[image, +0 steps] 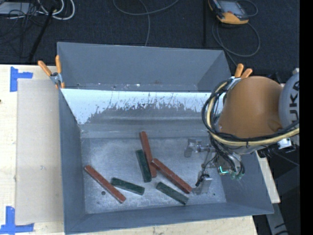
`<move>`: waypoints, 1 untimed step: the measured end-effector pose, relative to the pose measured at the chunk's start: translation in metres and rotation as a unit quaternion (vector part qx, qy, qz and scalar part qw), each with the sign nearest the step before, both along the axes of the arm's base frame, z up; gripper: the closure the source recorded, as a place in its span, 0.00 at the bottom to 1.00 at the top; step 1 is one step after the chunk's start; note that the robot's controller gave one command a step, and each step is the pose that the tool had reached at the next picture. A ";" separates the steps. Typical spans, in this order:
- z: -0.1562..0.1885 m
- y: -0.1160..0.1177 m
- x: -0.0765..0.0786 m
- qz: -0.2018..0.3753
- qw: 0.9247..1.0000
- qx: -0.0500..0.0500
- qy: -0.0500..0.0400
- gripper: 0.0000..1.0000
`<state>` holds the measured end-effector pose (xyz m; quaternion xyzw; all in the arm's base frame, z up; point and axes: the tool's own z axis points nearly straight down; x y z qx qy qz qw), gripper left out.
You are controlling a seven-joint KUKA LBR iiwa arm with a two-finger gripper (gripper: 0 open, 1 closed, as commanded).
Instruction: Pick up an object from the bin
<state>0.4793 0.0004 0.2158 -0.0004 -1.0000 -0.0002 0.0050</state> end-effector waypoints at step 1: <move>-0.150 -0.019 0.031 -0.023 1.000 0.000 0.000 0.00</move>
Offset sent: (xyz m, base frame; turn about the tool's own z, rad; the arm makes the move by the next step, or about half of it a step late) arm 0.0328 -0.0197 -0.1458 0.0467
